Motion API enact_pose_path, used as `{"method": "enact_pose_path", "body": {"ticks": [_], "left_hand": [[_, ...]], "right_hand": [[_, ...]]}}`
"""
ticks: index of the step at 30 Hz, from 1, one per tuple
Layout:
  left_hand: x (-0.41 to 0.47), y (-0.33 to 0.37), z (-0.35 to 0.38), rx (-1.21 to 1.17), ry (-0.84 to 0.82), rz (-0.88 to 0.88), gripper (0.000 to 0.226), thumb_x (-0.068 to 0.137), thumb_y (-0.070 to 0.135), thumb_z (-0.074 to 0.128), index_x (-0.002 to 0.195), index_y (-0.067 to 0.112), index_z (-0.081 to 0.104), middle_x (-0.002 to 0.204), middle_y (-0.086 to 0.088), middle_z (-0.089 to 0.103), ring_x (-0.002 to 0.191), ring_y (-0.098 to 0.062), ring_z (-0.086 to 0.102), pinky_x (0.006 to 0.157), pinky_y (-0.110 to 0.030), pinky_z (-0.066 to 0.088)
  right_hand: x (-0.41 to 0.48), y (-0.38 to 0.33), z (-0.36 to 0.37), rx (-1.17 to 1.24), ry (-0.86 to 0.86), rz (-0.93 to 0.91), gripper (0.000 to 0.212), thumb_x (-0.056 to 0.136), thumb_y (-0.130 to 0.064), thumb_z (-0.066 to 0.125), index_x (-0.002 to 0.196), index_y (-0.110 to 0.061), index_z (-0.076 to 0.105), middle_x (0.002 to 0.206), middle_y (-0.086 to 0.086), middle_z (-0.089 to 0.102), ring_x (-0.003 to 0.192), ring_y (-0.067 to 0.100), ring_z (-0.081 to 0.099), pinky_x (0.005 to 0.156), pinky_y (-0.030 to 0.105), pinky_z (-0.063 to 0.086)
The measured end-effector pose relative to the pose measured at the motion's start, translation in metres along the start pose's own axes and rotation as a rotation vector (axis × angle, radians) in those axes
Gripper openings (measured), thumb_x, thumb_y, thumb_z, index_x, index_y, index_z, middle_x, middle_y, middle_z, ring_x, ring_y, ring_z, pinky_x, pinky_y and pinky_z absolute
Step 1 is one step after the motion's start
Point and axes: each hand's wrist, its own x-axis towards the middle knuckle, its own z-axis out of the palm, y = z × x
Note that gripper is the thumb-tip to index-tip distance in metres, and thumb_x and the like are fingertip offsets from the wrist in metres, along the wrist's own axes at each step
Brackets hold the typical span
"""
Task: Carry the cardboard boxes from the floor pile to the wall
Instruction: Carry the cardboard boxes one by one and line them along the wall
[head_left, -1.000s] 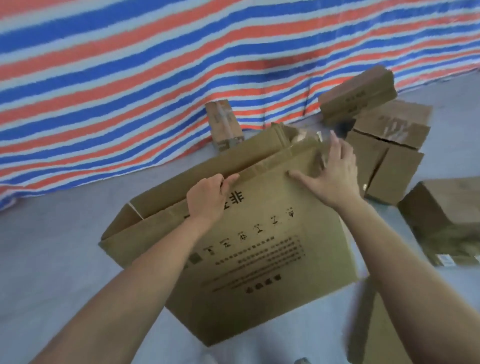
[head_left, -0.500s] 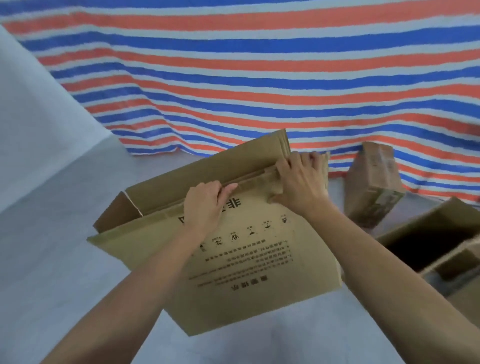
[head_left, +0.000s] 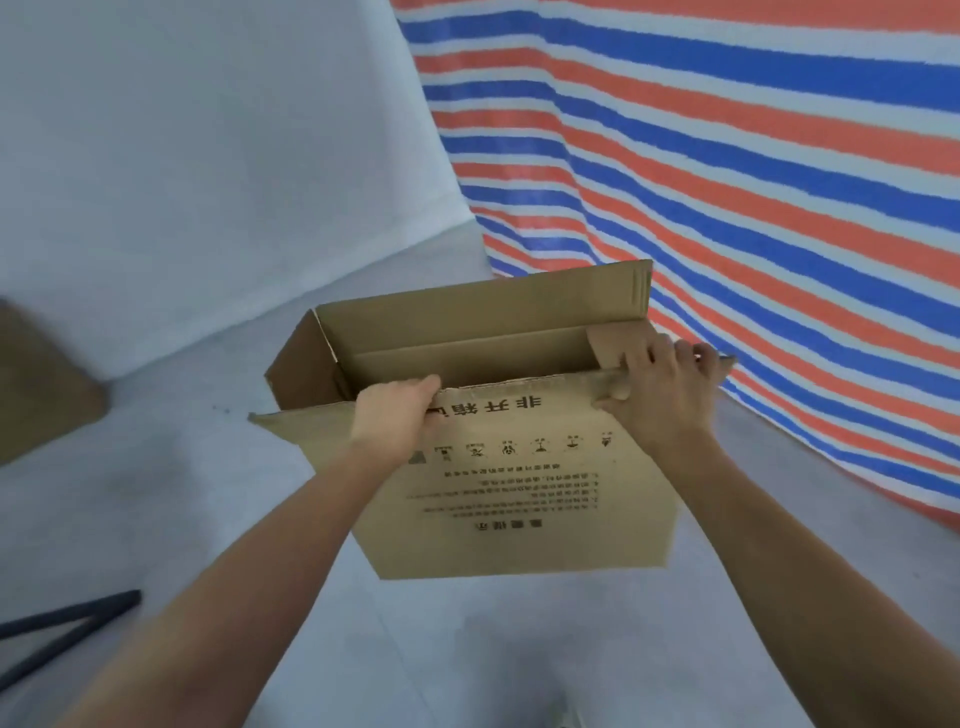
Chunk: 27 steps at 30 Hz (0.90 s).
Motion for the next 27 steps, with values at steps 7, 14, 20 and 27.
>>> {"method": "enact_pose_path", "body": {"ticks": [7, 14, 20, 27], "left_hand": [[0.069, -0.088, -0.003, 0.039, 0.135, -0.102, 0.047, 0.065, 0.021, 0.082, 0.065, 0.021, 0.035, 0.048, 0.004, 0.048, 0.040, -0.023, 0.050, 0.039, -0.021, 0.025], [0.085, -0.241, 0.018, 0.123, 0.260, -0.281, 0.027, 0.063, 0.026, 0.072, 0.060, 0.015, 0.048, 0.048, 0.003, 0.049, 0.040, -0.023, 0.051, 0.040, -0.020, 0.025], [0.126, -0.400, 0.041, 0.119, 0.359, -0.312, 0.021, 0.070, 0.032, 0.076, 0.075, 0.014, 0.069, 0.088, 0.003, 0.066, 0.052, -0.020, 0.061, 0.040, -0.021, 0.037], [0.211, -0.561, 0.030, 0.188, -0.021, -0.566, 0.035, 0.086, 0.054, 0.066, 0.109, 0.028, 0.068, 0.111, 0.007, 0.066, 0.099, -0.019, 0.060, 0.067, -0.034, 0.054]], "right_hand": [[0.163, -0.113, 0.007, 0.098, -0.098, -0.605, 0.041, 0.093, -0.035, 0.062, 0.133, -0.029, 0.053, 0.114, -0.002, 0.064, 0.105, 0.021, 0.063, 0.089, 0.036, 0.043], [0.267, -0.288, 0.033, 0.159, -0.096, -0.862, 0.036, 0.101, -0.034, 0.053, 0.137, -0.032, 0.054, 0.117, -0.003, 0.059, 0.116, 0.021, 0.056, 0.093, 0.035, 0.036], [0.353, -0.443, 0.045, 0.189, -0.088, -0.952, 0.033, 0.101, -0.038, 0.055, 0.132, -0.030, 0.060, 0.115, -0.005, 0.061, 0.110, 0.019, 0.058, 0.088, 0.035, 0.037], [0.464, -0.596, 0.042, 0.169, -0.063, -1.012, 0.028, 0.098, -0.039, 0.060, 0.125, -0.032, 0.063, 0.108, -0.009, 0.060, 0.101, 0.015, 0.059, 0.081, 0.032, 0.042]]}}
